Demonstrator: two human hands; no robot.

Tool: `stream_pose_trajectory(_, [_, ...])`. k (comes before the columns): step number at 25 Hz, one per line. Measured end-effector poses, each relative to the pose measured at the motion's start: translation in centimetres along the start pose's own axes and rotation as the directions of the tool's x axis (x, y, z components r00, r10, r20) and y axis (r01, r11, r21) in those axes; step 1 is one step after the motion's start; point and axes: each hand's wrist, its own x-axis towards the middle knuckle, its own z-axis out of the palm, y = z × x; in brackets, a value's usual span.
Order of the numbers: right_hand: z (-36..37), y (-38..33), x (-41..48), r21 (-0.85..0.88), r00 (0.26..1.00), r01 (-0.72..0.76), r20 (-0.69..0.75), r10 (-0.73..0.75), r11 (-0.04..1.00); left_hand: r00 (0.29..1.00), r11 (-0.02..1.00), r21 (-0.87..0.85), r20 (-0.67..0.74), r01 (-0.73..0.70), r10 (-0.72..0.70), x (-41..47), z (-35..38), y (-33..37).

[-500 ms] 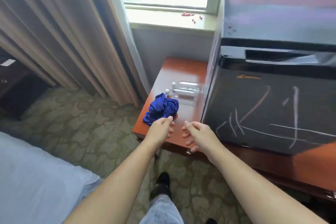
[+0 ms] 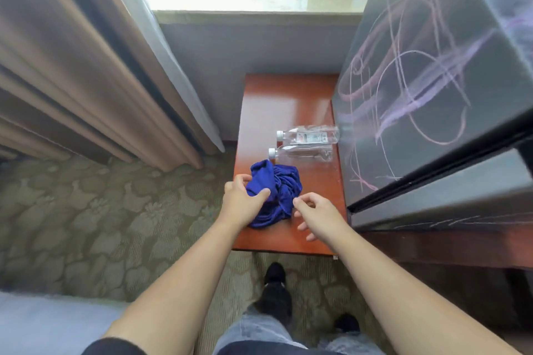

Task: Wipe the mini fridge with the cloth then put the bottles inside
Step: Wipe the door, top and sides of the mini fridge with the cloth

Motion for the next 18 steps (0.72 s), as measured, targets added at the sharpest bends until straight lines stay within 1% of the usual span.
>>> stream_pose_trajectory(3, [-0.2,-0.2,0.3,-0.007,0.999,-0.022,-0.030,0.022,1.000,0.986,0.997,0.080,0.167,0.008,-0.021,1.6,1.0,-0.2])
stream_pose_trajectory(6, [-1.3,0.1,0.7,0.002,0.996,-0.069,-0.051,0.069,0.998,0.966,0.995,0.100,0.256,0.022,-0.047,2.8,2.5,-0.3])
stream_pose_trajectory(8, [-1.8,0.7,0.9,0.016,0.992,-0.106,-0.061,0.107,0.994,0.958,0.990,0.131,0.275,0.049,-0.084,3.4,3.8,-0.4])
stream_pose_trajectory(11, [-1.9,1.9,0.9,0.033,0.988,-0.144,-0.058,0.146,0.989,0.971,0.980,0.194,0.220,0.046,-0.089,4.3,5.0,-1.0])
stream_pose_trajectory(12, [-1.9,2.3,0.8,0.038,0.987,-0.150,-0.051,0.152,0.988,0.971,0.983,0.171,0.215,0.072,-0.109,4.6,5.0,-1.2])
stream_pose_trajectory(13, [-1.9,2.7,0.6,0.044,0.988,-0.148,-0.046,0.150,0.988,0.962,0.987,0.106,0.232,0.124,-0.146,4.9,4.8,-1.3])
stream_pose_trajectory(15, [-2.1,3.4,0.2,0.045,0.990,-0.134,-0.044,0.136,0.990,0.932,0.960,-0.106,0.286,0.261,-0.222,4.8,4.1,-0.9])
stream_pose_trajectory(18, [-2.5,4.0,-0.7,0.033,0.996,-0.071,-0.045,0.072,0.997,0.898,0.830,-0.386,0.343,0.403,-0.276,2.5,3.0,0.5])
